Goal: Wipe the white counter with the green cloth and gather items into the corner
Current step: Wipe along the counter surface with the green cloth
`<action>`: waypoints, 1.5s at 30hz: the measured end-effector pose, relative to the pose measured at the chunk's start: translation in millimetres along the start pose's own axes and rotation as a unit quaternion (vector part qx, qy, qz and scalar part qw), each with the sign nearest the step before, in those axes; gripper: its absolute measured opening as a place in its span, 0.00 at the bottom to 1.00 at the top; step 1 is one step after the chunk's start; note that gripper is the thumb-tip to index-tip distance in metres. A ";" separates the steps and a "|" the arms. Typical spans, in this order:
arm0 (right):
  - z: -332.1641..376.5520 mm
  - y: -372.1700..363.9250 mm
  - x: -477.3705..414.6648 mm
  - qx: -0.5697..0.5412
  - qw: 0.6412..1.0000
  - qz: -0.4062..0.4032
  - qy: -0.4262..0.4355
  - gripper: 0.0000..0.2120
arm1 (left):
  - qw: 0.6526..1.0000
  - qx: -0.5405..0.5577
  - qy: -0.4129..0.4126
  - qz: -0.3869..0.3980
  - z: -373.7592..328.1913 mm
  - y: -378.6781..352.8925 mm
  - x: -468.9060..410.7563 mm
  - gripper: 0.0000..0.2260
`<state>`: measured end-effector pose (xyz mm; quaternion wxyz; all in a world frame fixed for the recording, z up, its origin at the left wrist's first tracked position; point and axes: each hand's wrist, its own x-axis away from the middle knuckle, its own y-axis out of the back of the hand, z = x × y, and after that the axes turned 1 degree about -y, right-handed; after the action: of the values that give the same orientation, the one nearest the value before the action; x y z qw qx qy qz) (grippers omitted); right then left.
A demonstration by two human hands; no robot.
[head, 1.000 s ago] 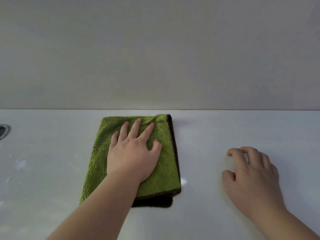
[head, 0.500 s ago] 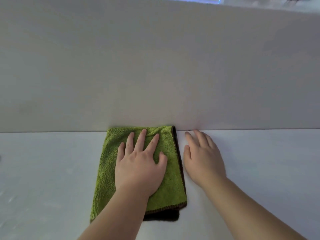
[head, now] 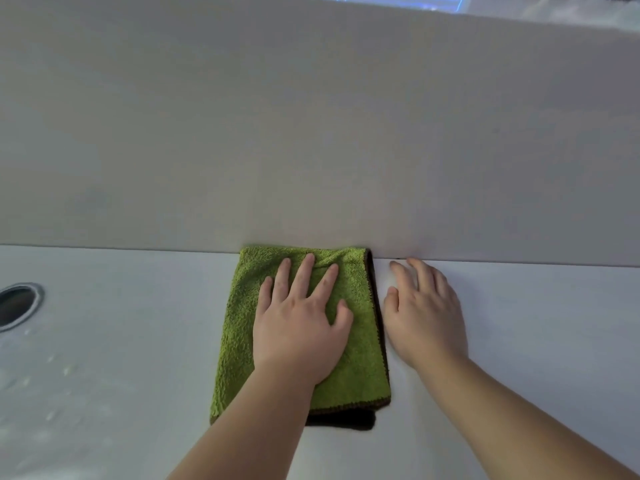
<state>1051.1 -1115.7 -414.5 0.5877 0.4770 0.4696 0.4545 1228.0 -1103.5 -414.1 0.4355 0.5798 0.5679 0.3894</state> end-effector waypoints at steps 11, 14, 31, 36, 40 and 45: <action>0.1 -4.1 -0.2 0.004 1.000 -0.009 0.003 0.22 | 1.000 -0.006 0.009 -0.007 -0.8 -2.0 -1.5 0.29; 0.6 -3.6 -1.2 0.008 1.000 -0.006 0.003 0.22 | 1.000 0.001 0.007 -0.005 2.1 0.6 -0.4 0.29; 1.0 -0.8 -1.6 0.025 0.999 0.025 -0.022 0.24 | 1.000 0.000 -0.011 0.011 80.1 27.6 -3.2 0.29; -0.4 -0.5 -3.1 0.036 0.999 0.035 -0.018 0.25 | 1.000 -0.009 0.016 0.005 102.4 34.7 -1.0 0.30; -1.1 0.2 0.6 0.041 0.998 0.034 0.031 0.26 | 0.999 -0.018 0.032 -0.004 97.8 31.9 2.4 0.31; -3.0 -1.3 0.5 0.033 0.997 0.038 0.054 0.22 | 0.999 -0.034 0.035 -0.004 94.2 28.8 5.2 0.32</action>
<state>1048.4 -1115.0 -416.2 0.5274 0.4884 0.4971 0.4861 1326.7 -1103.5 -416.9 0.4362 0.5483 0.5717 0.4270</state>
